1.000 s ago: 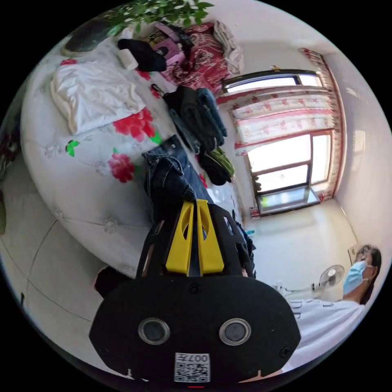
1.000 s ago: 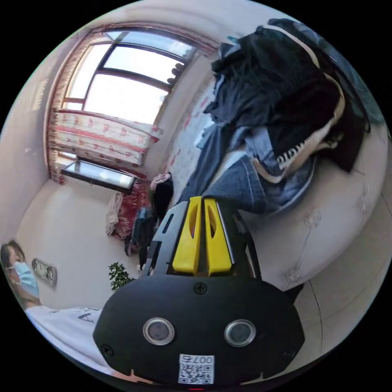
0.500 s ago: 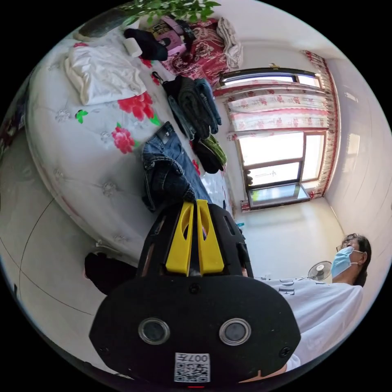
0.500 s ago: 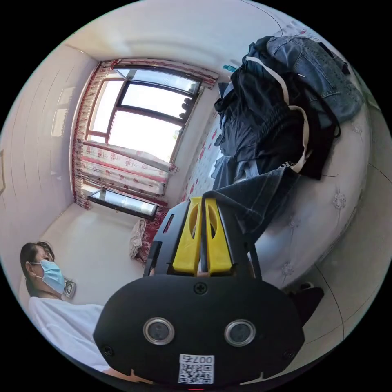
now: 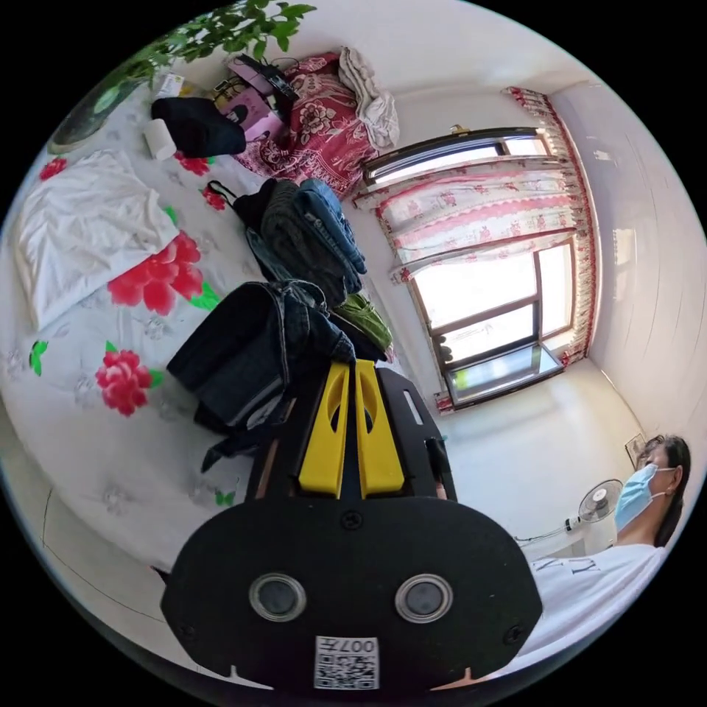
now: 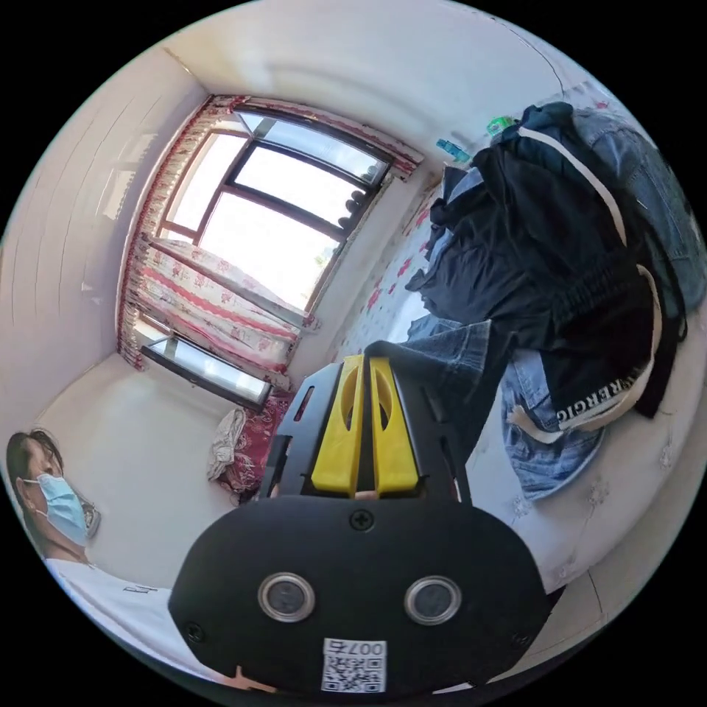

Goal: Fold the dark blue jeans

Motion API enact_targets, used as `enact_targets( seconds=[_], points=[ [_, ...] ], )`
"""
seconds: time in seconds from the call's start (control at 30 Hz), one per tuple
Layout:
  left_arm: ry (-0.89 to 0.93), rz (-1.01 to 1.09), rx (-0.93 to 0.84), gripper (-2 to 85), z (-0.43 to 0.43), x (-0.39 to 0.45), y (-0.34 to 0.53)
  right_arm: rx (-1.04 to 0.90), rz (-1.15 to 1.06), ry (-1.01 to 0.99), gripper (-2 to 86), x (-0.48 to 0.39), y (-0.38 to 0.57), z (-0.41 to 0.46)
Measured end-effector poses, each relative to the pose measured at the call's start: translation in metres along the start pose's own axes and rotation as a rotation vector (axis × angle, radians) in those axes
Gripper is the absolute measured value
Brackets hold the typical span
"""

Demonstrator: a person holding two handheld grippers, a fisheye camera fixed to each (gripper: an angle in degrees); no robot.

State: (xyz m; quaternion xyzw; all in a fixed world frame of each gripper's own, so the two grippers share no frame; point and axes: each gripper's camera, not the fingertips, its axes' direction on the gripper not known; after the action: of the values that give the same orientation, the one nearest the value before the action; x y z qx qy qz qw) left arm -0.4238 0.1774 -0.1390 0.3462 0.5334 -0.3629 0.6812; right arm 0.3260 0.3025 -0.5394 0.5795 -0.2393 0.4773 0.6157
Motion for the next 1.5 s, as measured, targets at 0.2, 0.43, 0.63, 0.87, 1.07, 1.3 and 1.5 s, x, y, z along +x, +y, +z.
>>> enact_targets(
  seconds=[0.2,0.43,0.63,0.87,1.07,1.3,1.5],
  points=[
    [-0.218,0.057,-0.077,3.3,0.193,-0.002,-0.091,-0.102,-0.114,0.256,3.6,-0.04,-0.071,0.21],
    [-0.463,0.251,-0.222,8.5,0.299,-0.014,-0.072,-0.312,-0.082,0.477,7.4,0.048,-0.025,0.336],
    [-0.69,0.062,-0.116,7.9,0.238,-0.068,0.021,-0.283,-0.029,0.571,7.4,0.12,-0.003,0.319],
    [-0.616,-0.192,-0.075,12.8,0.256,-0.135,0.05,-0.3,0.069,0.527,7.7,0.167,-0.023,0.352],
    [-0.756,-0.016,-0.213,6.1,0.32,-0.145,0.02,-0.289,0.097,0.479,1.2,0.184,-0.023,0.362],
    [-0.826,0.048,-0.236,1.3,0.272,-0.149,0.028,-0.311,0.005,0.391,0.0,0.18,0.025,0.245],
    [-0.913,-0.12,-0.141,6.5,0.198,-0.188,0.054,-0.358,0.007,0.529,1.3,0.195,0.102,0.164]
  ],
)
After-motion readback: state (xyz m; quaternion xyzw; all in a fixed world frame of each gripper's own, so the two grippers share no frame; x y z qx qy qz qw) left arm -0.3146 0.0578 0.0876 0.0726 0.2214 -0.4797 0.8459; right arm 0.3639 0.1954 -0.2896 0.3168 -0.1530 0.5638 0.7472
